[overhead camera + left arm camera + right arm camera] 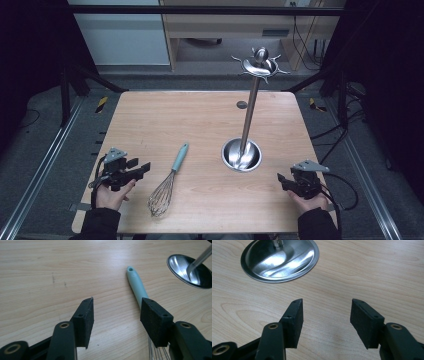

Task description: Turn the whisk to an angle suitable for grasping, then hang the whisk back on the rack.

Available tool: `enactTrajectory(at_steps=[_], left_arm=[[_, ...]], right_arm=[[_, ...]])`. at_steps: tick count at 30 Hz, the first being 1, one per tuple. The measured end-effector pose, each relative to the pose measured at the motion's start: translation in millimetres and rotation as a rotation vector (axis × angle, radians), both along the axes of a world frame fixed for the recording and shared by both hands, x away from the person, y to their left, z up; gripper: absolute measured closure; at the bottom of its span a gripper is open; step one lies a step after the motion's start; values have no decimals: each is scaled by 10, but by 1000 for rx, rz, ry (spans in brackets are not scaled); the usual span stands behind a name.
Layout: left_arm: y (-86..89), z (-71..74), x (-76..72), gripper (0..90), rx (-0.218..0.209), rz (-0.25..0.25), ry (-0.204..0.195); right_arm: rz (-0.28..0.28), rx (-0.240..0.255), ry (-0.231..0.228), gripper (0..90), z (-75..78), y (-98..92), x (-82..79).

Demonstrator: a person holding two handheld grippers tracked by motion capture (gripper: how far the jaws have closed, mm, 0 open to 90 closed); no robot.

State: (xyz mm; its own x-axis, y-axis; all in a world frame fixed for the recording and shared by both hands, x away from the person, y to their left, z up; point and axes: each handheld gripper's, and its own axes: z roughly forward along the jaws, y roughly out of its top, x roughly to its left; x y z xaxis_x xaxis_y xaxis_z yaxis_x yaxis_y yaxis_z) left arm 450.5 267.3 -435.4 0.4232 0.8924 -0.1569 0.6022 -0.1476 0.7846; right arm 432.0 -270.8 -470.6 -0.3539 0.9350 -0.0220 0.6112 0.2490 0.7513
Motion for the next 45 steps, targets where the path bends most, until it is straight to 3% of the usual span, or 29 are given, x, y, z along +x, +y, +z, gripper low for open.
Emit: enactTrajectory(at_steps=[5,7,12,15,21,45], left_arm=[[-93,76,31,423,15,-27,13],[-127,143,30,414,31,-40,4],[-148,267,54,402,31,-48,-3],[-183,403,85,399,32,-56,-21],[-290,523,130,387,47,-75,-26],[-672,579,289,387,139,-137,39]], right_arm=[[-7,-10,2,395,2,-3,1],[-1,-34,0,375,-1,-12,-18],[-2,-41,1,369,4,-1,-20],[-3,-28,-7,370,22,-2,-29],[3,-25,-11,359,25,-9,-32],[14,-15,-22,362,28,-4,-25]])
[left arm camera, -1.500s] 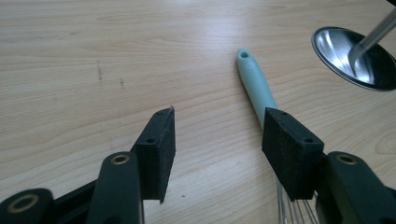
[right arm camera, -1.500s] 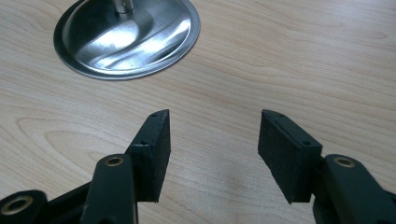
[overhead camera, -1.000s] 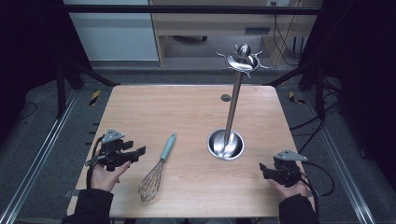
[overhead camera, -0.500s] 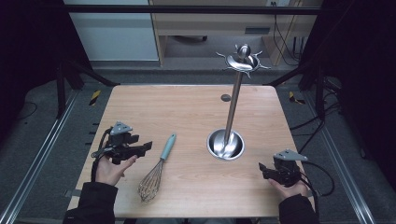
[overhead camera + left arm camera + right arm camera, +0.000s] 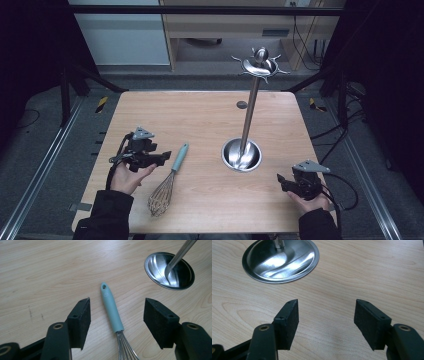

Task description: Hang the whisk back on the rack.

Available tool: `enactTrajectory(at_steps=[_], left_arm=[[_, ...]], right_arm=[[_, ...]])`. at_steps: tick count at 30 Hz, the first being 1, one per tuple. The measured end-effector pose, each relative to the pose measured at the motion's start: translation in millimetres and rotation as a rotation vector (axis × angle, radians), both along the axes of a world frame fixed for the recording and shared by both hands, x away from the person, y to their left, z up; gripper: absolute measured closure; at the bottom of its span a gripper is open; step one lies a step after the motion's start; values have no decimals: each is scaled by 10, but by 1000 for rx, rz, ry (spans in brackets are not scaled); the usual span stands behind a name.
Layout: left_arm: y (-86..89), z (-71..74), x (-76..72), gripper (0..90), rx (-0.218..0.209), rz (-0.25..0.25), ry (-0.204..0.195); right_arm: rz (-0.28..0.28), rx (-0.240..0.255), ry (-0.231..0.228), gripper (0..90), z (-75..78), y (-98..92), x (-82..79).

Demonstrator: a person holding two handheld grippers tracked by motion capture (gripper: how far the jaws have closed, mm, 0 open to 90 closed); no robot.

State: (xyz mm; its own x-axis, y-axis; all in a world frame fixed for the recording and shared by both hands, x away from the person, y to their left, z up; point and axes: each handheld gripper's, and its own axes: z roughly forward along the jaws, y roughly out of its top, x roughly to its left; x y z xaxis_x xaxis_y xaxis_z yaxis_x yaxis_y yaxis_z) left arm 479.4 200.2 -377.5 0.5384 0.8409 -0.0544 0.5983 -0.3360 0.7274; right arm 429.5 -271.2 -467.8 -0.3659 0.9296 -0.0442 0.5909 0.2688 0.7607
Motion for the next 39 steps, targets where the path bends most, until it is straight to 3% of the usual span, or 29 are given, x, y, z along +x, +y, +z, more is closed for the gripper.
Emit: enactTrajectory(at_steps=[20,39], left_arm=[[-172,-212,104,407,111,-13,106],[-290,-411,284,462,173,-17,214]], right_arm=[[14,-17,4,348,-5,19,9],[20,-21,-2,349,-3,25,11]])
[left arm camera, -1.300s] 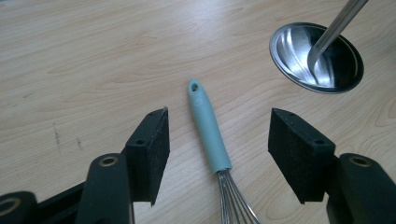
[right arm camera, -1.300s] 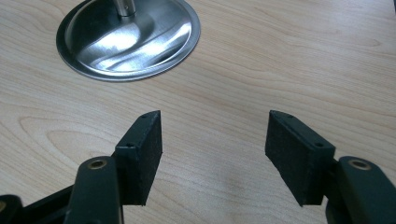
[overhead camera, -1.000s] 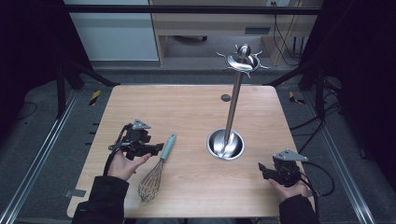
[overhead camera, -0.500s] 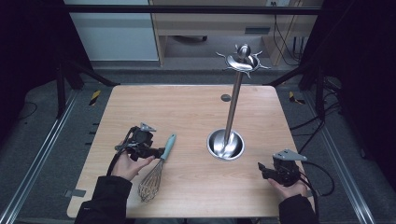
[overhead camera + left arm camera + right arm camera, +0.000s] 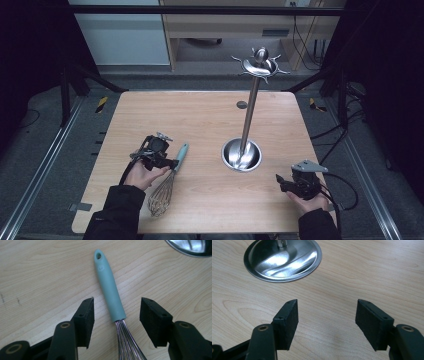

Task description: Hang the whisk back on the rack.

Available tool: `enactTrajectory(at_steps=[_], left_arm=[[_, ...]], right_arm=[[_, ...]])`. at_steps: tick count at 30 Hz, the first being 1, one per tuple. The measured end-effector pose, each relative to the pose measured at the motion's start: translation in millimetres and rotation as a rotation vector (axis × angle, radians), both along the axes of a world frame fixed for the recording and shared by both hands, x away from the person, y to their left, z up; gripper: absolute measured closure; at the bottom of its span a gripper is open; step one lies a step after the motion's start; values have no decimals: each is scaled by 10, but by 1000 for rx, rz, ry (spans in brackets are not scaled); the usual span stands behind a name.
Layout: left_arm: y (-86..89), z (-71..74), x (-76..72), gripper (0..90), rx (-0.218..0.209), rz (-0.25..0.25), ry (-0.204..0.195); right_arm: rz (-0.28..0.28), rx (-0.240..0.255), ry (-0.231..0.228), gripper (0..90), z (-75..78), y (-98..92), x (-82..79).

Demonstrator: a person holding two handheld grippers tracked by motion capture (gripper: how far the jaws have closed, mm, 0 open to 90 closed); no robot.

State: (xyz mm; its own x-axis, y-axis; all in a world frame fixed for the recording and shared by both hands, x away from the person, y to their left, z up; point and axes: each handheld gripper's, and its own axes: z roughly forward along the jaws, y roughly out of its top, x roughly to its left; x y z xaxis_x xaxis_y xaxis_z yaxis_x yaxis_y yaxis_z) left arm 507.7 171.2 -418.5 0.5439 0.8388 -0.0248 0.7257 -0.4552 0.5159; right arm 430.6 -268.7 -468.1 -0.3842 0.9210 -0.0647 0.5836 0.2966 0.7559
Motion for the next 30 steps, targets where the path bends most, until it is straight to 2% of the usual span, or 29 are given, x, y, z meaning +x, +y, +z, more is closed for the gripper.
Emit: enactTrajectory(at_steps=[9,16,24,30], left_arm=[[-62,-122,68,505,24,-7,57],[-91,-220,125,517,43,1,86],[-99,-329,182,525,41,13,126],[-136,-404,206,574,43,23,166]], right_arm=[[-4,2,8,349,-4,4,3],[-5,-1,10,350,-6,4,5],[-5,4,19,353,-7,10,3],[-1,5,19,355,-8,10,4]])
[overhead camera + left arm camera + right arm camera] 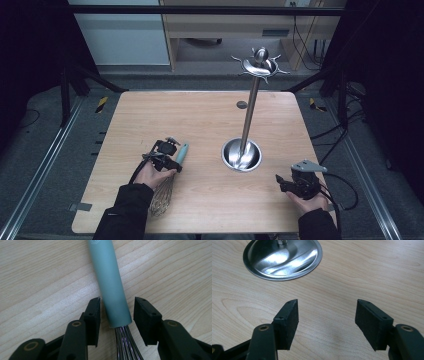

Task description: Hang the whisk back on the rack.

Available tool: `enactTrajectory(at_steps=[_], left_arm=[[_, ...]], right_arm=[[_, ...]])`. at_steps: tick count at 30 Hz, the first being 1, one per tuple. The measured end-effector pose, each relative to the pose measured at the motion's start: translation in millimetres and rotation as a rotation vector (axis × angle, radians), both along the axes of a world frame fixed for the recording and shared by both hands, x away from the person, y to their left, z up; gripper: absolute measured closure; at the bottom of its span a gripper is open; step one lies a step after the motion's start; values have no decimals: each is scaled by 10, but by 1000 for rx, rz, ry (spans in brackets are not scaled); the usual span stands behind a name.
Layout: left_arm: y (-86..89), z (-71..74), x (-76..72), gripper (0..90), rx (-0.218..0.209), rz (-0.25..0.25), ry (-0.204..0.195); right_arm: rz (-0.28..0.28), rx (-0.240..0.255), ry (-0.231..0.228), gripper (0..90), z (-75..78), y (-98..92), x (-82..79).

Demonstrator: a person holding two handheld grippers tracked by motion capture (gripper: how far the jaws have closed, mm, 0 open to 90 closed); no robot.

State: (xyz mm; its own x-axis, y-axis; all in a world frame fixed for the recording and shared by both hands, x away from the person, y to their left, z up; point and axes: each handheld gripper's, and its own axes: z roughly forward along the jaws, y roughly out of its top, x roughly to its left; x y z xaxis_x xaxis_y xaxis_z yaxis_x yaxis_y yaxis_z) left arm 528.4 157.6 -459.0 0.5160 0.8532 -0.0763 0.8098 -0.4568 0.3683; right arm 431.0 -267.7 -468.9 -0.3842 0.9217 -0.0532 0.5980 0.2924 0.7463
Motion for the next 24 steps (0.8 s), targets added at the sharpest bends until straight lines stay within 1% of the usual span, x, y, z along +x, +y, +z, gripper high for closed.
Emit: enactTrajectory(at_steps=[3,6,7,9,13,14,15,17,21,24], left_arm=[[-10,-32,7,587,4,1,9],[-11,-52,14,631,7,8,15],[-9,-55,17,631,5,10,17],[-6,-58,19,639,1,18,14],[-7,-52,15,673,6,29,19],[-11,-48,8,687,16,32,12],[-19,-49,-4,690,28,29,4],[-19,-43,-22,690,31,21,14],[-17,-39,-90,690,46,-13,15],[-16,-36,-131,688,65,-43,11]], right_arm=[[0,0,-1,356,1,0,0],[3,-2,-1,358,1,-1,0],[3,-2,-1,358,1,-1,0],[5,-3,-3,359,0,-2,1],[5,-2,-3,361,0,-2,1],[6,-2,-3,361,0,-2,0],[8,-10,-9,362,-4,-5,4],[6,-10,-9,362,-3,-4,2],[6,-9,-8,363,-1,-5,1],[9,-10,-5,362,-5,-2,2]])
